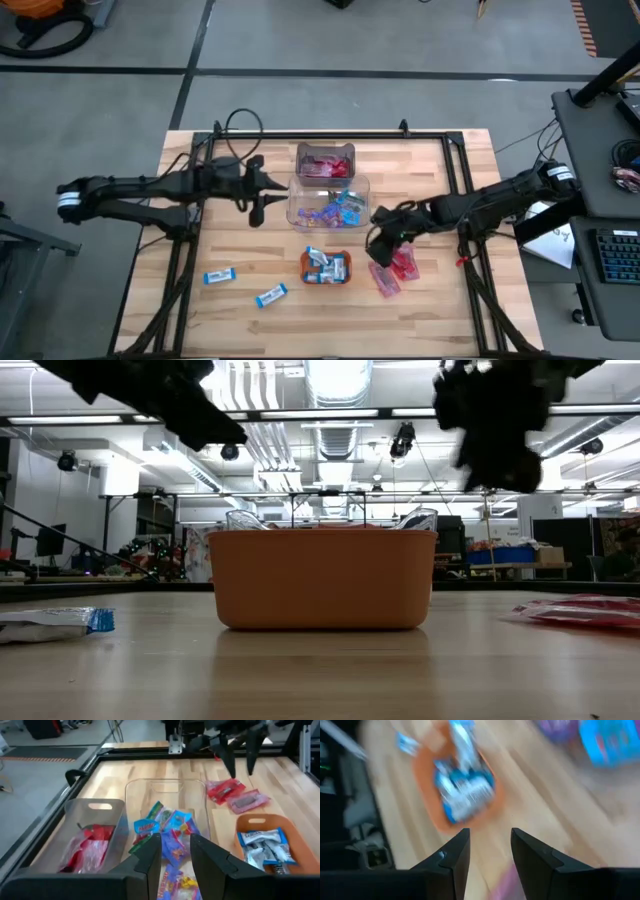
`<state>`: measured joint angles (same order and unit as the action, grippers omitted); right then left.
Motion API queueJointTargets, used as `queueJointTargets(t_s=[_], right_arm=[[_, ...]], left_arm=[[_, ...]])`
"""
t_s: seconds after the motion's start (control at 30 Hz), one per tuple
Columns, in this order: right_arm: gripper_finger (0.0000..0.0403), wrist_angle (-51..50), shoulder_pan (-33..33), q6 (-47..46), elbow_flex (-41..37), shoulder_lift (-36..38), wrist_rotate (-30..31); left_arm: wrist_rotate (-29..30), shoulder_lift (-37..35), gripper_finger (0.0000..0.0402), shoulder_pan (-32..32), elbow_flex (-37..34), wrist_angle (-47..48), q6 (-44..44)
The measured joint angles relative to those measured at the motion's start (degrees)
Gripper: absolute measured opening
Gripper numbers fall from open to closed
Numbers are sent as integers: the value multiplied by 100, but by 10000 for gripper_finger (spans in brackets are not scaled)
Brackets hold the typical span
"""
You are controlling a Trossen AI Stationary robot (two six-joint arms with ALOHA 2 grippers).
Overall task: Sort candy
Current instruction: Put the red candy into the black transparent bin
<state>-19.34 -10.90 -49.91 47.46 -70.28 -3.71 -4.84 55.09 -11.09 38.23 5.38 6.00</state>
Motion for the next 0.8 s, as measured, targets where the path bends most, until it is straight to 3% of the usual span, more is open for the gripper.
queueJointTargets(t_s=[0.27, 0.4, 0.6, 0.8], right_arm=[[134, -2246, -429, -2041, 0, 0, -3], [127, -2735, -621, -2574, 0, -39, -102], [105, -2731, -826, -2745, 179, -551, -257], [102, -3267, -824, -2251, 695, -1351, -251]], left_arm=[[138, -542, 87, 199, -422, -283, -267], [142, -534, 87, 197, -429, -322, -264], [146, -386, 87, 197, -432, -483, -240], [148, -191, 87, 197, -432, -679, -164]])
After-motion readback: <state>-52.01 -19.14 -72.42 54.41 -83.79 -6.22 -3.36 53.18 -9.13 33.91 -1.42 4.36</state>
